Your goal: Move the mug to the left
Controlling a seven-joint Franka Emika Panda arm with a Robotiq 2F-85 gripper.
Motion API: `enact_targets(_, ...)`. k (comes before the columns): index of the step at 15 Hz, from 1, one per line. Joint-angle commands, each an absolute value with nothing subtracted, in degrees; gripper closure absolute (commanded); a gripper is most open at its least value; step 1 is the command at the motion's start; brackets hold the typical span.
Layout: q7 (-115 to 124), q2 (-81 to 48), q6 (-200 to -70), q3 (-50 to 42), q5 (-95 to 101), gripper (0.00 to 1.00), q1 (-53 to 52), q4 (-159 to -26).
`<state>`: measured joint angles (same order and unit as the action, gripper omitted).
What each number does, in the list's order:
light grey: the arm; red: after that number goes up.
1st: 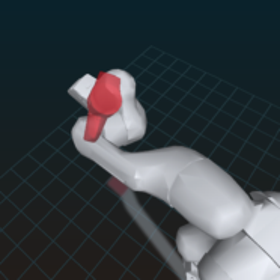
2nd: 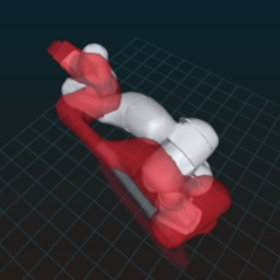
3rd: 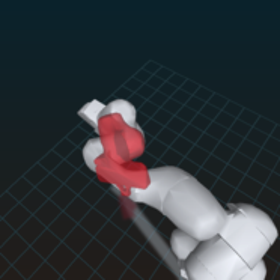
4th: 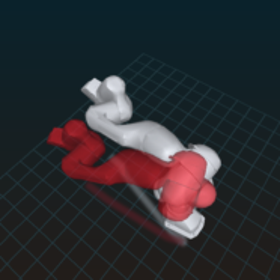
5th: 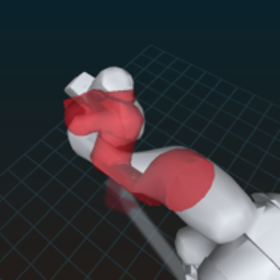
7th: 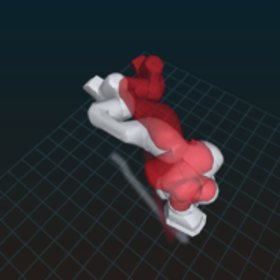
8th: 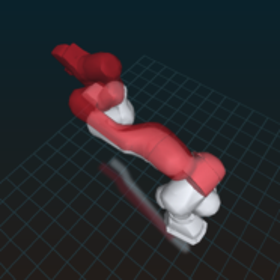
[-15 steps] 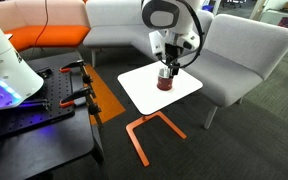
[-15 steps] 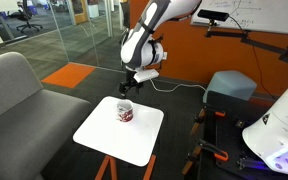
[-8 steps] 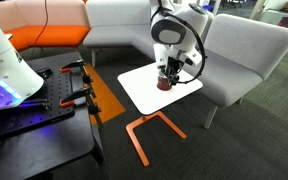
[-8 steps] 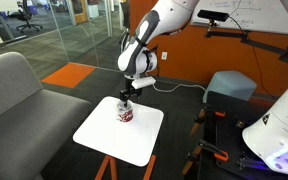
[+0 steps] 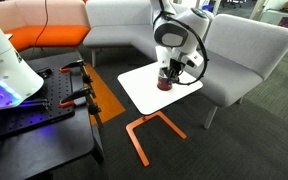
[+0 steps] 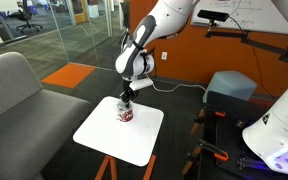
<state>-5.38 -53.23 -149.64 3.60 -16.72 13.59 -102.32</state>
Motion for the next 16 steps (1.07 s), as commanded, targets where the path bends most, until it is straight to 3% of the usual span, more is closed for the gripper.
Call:
enact_targets(1,-3.8,-53.1,-147.8,2.8,-15.7,1.00,12.5,-101.2)
enact_targets(8,-8.3,-50.0,-148.7,5.7,-13.1,0.97,10.8,-104.6)
enact_targets(16,0.4,-42.7,-153.9,-2.5,-0.7,0.97,-2.5,-117.6)
